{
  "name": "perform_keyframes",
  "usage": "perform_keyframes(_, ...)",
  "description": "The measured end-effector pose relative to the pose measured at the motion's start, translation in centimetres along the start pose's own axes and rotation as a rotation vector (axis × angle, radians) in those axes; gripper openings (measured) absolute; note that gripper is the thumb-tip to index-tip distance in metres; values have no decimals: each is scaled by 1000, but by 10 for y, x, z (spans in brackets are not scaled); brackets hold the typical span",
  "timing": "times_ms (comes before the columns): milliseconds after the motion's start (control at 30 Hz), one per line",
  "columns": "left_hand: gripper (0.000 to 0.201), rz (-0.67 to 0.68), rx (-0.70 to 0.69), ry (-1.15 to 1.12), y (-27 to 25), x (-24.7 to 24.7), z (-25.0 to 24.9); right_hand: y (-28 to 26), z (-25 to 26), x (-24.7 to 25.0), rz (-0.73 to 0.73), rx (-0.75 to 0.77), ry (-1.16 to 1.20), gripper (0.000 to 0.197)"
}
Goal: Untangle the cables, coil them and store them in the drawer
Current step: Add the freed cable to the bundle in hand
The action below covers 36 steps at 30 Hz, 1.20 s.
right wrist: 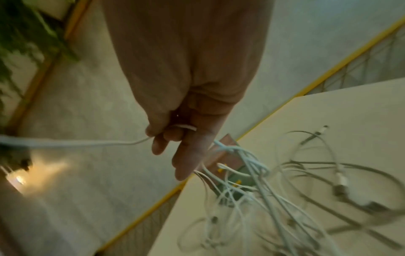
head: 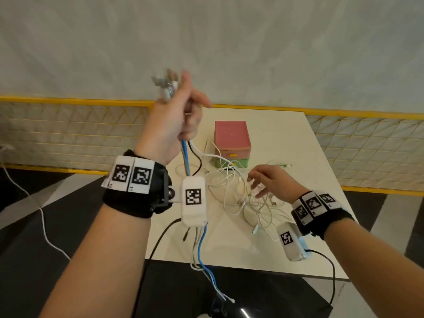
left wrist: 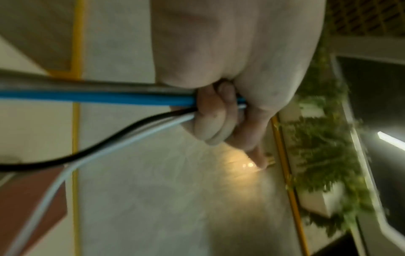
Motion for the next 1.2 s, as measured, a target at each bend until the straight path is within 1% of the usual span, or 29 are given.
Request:
perform_keyframes(67, 45, 143, 9, 317, -7, -17, 18, 1, 27, 11, -65, 86, 25, 18)
perform_keyframes(133, 40, 267, 78, 535, -16, -35, 48, 1, 55, 18, -112, 186, 35, 14)
perform_keyframes(167, 41, 302, 120, 609, -20, -40, 64, 0, 68, 20, -131, 245, 3, 13)
perform_keyframes(233, 37, 358, 172, 700, -27, -47, 89, -7, 91, 22, -157, 370, -135, 13)
perform_keyframes(300, 33, 391, 179, 728, -29, -50, 100, -13, 100, 23, -160, 454, -244, 8)
perform_keyframes(333, 34, 389, 158, 757, -27, -48, 101, -15, 98, 24, -166, 467, -272, 9)
perform_keyframes(400, 36, 322, 78, 829, -20, -44, 93, -14, 87, 26, -174, 432, -261, 15)
perform_keyframes(467, 31, 192, -14, 801, -12, -38, 73, -10, 70, 25, -163, 351, -187, 20)
perform_keyframes(500, 28, 100, -43, 719, -9, -32, 63, -7, 60, 24, -151, 314, -158, 24)
perform_keyframes(567, 25, -123, -74, 460, -3, -10, 37, -4, 39, 24, -134, 237, -184, 31)
perform_keyframes(600, 25, -211, -93, 356, -1, 2, 27, -3, 29, 25, -131, 200, -218, 33)
perform_keyframes(633, 27, -256, -108, 342, 2, 13, 19, -2, 21, 27, -131, 173, -236, 33)
perform_keyframes(700, 27, -246, -123, 540, 8, 26, 13, 0, 16, 33, -144, 152, -243, 31)
perform_keyframes(733, 22, -240, -149, 644, 10, 29, 13, 1, 18, 36, -153, 151, -242, 30)
perform_keyframes(767, 15, -236, -183, 685, 9, 29, 12, 1, 23, 38, -162, 156, -241, 28)
perform_keyframes(800, 17, -216, -215, 690, 7, 25, 12, 1, 29, 40, -168, 165, -241, 26)
perform_keyframes(833, 32, -165, -232, 680, 6, 16, 17, 1, 36, 39, -165, 179, -240, 24)
perform_keyframes(867, 46, -63, -210, 669, 4, 1, 27, 0, 45, 36, -154, 195, -243, 23)
perform_keyframes(900, 50, 65, -146, 696, 0, -17, 41, 0, 55, 33, -140, 222, -251, 22)
perform_keyframes(933, 45, 203, -78, 763, -4, -34, 57, -1, 65, 30, -128, 259, -257, 20)
perform_keyframes(967, 32, 329, -8, 858, -8, -48, 74, -3, 77, 28, -132, 313, -276, 16)
perform_keyframes(1000, 20, 413, 58, 932, -12, -54, 86, -6, 89, 29, -149, 379, -309, 12)
perform_keyframes(1033, 19, 445, 96, 950, -14, -55, 92, -8, 98, 31, -165, 442, -343, 12)
perform_keyframes(1067, 25, 422, 104, 927, -14, -52, 92, -8, 101, 34, -170, 476, -355, 14)
perform_keyframes(1100, 30, 356, 91, 879, -10, -46, 87, -6, 100, 38, -169, 470, -343, 16)
perform_keyframes(1133, 32, 257, 60, 813, -7, -39, 76, -2, 93, 42, -166, 436, -320, 18)
perform_keyframes(1200, 30, 32, -34, 636, -3, -21, 46, 7, 71, 45, -146, 347, -302, 26)
Point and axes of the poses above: each hand's wrist, its own y-axis towards the middle knuckle, its own x-axis out of the back of the hand, z = x × y, the point moved 10 cm from there along y, towards the middle knuckle, and after that the axes turned 5 degrees about -x, right-handed, at the moved point
